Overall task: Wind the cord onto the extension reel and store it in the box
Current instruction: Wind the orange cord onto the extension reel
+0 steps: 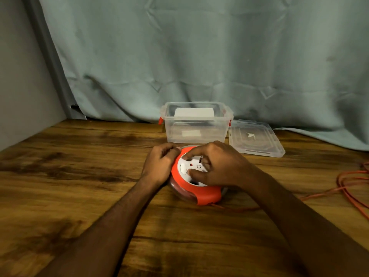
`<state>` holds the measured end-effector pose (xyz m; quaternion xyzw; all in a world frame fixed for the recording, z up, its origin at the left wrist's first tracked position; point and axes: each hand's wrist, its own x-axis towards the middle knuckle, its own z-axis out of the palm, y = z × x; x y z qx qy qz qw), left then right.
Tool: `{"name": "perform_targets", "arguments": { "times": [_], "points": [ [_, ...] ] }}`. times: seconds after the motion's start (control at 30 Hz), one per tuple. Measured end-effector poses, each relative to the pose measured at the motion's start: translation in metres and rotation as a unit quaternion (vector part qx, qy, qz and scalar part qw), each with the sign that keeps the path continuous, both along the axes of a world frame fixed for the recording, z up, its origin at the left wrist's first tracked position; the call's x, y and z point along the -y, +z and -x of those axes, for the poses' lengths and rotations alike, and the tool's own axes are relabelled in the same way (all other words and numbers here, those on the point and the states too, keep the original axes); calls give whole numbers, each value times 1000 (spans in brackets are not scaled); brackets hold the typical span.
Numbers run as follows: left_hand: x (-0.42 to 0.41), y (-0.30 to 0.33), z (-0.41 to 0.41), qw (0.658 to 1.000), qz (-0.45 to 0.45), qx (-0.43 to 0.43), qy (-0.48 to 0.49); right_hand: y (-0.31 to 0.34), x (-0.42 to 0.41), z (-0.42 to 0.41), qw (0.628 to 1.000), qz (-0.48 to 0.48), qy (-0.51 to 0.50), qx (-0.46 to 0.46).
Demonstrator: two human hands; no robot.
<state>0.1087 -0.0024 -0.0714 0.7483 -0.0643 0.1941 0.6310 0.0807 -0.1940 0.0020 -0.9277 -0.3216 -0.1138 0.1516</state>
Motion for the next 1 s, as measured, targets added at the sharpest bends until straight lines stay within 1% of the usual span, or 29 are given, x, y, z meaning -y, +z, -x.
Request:
{"name": "perform_targets", "arguments": {
  "times": [0.1,0.2,0.3,0.47,0.63,0.8,0.9,0.97,1.0],
  "points": [
    [2,1,1,1000,21,-1,-4,7,9,1,999,48,21,-3],
    [3,1,2,1000,19,-5,-6,6,12,3,999,39,23,-1],
    [3,2,1,1000,16,-4,-5,1,10,0,1000,25,-5,14],
    [1,1,-1,999,25,-21,4,-11,-2,-1,993,11,-103,55],
    [1,0,-1,999,20,-33,6,-20,-16,-3,972,-11,-220,82],
    [4,2,-1,1000,6,-26,17,-20,-12,-1,952,-34,-279,118],
    [5,3,0,999,2,-29,18,-21,-13,-2,952,-31,-285,107],
    [4,2,0,999,-2,-26,19,-18,-13,-3,959,-22,-261,109],
    [3,1,0,1000,-5,-24,19,-15,-11,-3,966,-18,-233,107]
  ]
}}
